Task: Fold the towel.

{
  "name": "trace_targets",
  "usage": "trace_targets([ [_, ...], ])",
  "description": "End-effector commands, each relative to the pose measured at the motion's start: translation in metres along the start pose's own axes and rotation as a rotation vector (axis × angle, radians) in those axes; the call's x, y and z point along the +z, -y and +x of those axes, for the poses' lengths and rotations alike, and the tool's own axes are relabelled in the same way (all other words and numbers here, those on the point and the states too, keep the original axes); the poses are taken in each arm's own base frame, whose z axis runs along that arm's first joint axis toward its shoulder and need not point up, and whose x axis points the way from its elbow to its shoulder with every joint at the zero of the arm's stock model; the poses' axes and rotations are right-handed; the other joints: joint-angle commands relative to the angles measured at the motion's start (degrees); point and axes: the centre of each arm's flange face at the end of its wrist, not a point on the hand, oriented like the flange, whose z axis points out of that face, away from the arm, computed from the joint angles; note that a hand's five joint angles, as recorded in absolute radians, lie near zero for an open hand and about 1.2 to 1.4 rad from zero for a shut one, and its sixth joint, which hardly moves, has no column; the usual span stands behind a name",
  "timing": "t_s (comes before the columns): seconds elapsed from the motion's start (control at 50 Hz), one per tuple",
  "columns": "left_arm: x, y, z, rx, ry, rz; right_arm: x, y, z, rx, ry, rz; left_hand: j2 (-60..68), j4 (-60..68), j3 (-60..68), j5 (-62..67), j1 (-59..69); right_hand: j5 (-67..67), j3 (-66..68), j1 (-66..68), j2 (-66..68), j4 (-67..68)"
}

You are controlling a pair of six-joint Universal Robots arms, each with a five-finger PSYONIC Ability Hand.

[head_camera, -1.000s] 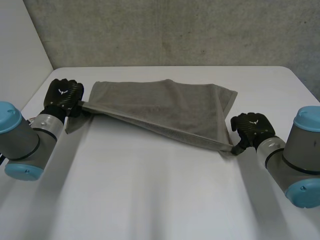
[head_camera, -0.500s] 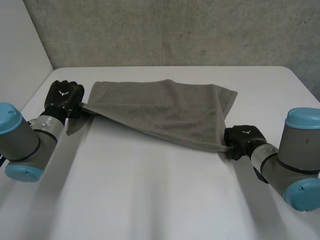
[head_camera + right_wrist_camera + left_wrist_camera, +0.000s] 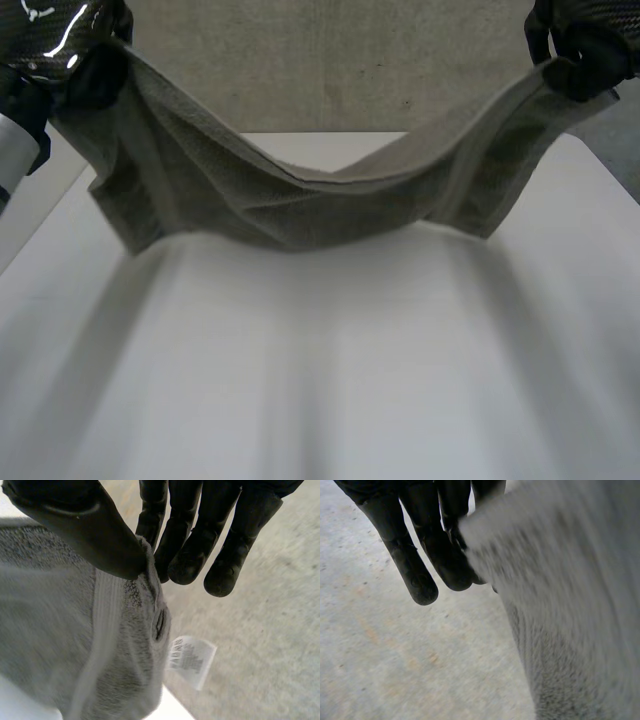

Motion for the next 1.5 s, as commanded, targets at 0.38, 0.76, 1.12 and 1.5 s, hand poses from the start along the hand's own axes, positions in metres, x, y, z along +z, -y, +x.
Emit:
trace_targets([
  [0.38,0.096,-0.134,-0.007,-0.114,-0.078,-0.189,0.134,-0.07,-0.013,-0.386,-0.193,0.022,2.9,1.9,2.9,3.9,6.1,3.2,3.5,3.6,4.2,3.3],
  [0.76,0.14,-0.032,-0.038,-0.014,0.05,0.195,0.128,-0.009,0.013,-0.343,-0.358,0.285,2.9,1.9,2.9,3.9,6.1,3.2,3.5,3.6,4.2,3.3],
  [1.12,0.018,-0.187,0.021,-0.115,-0.142,-0.305,0.084,-0.173,-0.038,-0.247,0.054,-0.143,2.9,1.9,2.9,3.9,6.1,3.2,3.5,3.6,4.2,3.3],
  [1.5,-0.026,-0.081,-0.011,0.06,-0.155,-0.159,-0.018,-0.053,-0.004,-0.292,-0.063,-0.025,2.9,1.9,2.9,3.9,6.1,3.2,3.5,3.6,4.2,3.3],
])
